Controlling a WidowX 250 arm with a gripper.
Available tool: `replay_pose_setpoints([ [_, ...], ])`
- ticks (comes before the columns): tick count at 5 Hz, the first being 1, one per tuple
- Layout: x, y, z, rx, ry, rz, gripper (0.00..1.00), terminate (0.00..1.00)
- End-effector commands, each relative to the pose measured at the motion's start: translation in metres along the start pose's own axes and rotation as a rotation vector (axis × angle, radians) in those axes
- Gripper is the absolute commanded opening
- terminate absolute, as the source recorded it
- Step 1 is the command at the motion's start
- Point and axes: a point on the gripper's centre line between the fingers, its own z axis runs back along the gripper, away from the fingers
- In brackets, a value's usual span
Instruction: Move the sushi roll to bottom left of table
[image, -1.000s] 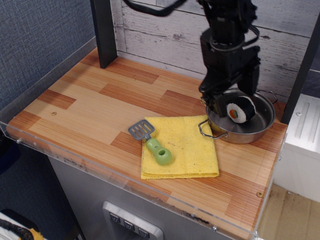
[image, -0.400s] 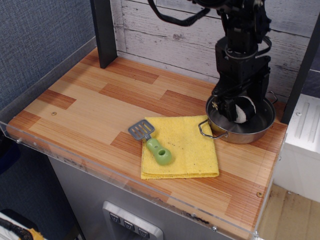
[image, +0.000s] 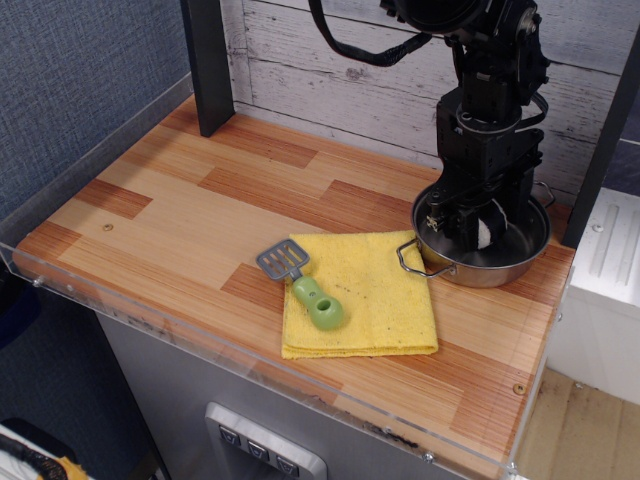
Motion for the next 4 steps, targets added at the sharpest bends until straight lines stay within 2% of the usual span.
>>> replay_pose_setpoints([
  [1, -0.001, -0.005, 0.020, -0.062, -0.028, 0.001, 0.00, 0.00],
  [2, -0.001, -0.011, 0.034, -0.090, -0.025, 0.002, 0.00, 0.00],
  [4, 0.004, -0.034, 0.084, -0.179, -0.065, 0.020, 0.00, 0.00],
])
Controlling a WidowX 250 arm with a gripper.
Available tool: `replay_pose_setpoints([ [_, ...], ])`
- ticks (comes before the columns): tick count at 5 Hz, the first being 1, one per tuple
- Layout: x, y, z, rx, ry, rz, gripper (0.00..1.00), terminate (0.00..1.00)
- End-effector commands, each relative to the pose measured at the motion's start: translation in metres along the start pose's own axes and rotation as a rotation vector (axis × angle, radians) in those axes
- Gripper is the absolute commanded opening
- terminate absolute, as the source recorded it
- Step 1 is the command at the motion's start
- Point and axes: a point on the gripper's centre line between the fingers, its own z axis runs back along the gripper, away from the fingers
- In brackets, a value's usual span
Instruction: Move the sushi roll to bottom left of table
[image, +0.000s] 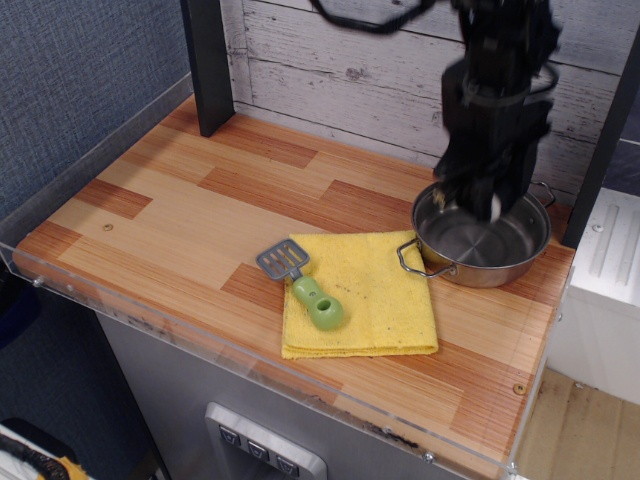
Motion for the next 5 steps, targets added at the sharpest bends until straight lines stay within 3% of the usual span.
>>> replay_pose_setpoints([
  [1, 0.007, -0.019, 0.080, -0.160, -0.086, 0.029, 0.00, 0.00],
  [3, 0.030, 0.034, 0.118, -0.134, -0.177, 0.177, 0.00, 0.00],
  [5, 0.076, 0.075, 0.130, -0.123, -0.223, 0.329, 0.00, 0.00],
])
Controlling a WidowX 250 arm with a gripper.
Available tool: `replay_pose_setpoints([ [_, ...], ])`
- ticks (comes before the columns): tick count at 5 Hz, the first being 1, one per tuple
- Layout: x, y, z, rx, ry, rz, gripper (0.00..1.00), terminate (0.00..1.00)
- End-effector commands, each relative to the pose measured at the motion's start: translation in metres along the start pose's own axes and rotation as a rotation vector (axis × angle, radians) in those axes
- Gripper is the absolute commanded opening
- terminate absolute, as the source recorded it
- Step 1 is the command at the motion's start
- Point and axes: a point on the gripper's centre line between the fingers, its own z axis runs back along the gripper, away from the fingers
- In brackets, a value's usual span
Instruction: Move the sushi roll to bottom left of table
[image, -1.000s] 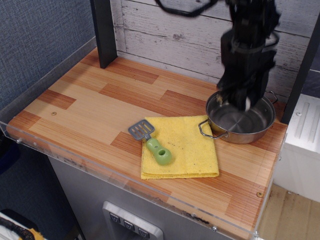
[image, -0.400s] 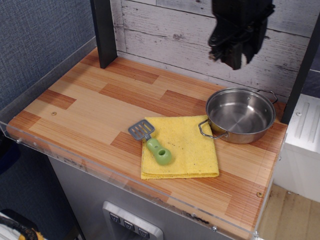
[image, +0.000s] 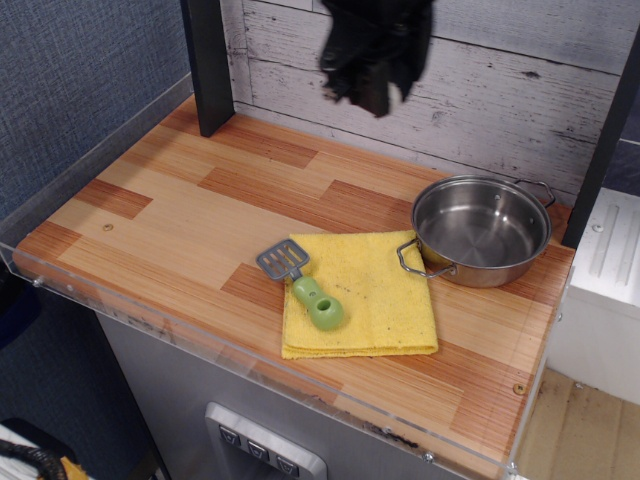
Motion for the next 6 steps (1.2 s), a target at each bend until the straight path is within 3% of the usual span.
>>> replay_pose_setpoints([
  [1, 0.055, 0.029, 0.005, -0.020, -0.063, 0.134, 0.00, 0.00],
  [3, 0.088, 0.078, -0.016, 0.005, -0.111, 0.239, 0.00, 0.00],
  [4, 0.098, 0.095, -0.032, 0.056, -0.126, 0.264, 0.00, 0.00],
  [6, 0.125, 0.107, -0.059, 0.113, -0.153, 0.349, 0.00, 0.00],
])
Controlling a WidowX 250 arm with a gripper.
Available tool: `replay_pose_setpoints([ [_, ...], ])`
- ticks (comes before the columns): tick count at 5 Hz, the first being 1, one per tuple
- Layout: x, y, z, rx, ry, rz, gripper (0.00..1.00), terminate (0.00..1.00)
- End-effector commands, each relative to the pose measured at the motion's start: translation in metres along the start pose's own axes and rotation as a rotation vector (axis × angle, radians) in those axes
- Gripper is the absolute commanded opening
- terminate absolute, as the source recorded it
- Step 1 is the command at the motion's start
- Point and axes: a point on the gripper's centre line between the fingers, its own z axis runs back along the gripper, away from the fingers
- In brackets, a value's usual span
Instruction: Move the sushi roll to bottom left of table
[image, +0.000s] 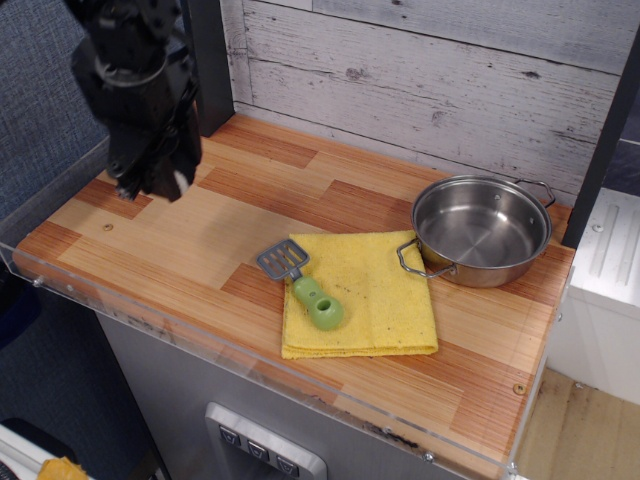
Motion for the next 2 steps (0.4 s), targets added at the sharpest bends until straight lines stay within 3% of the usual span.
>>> replay_pose_setpoints([
  [1, 0.020, -0.002, -0.017, -0.032, -0.043, 0.075, 0.00, 0.00],
  [2, 0.022, 0.003, -0.032, -0.008, -0.033, 0.073, 0.00, 0.00],
])
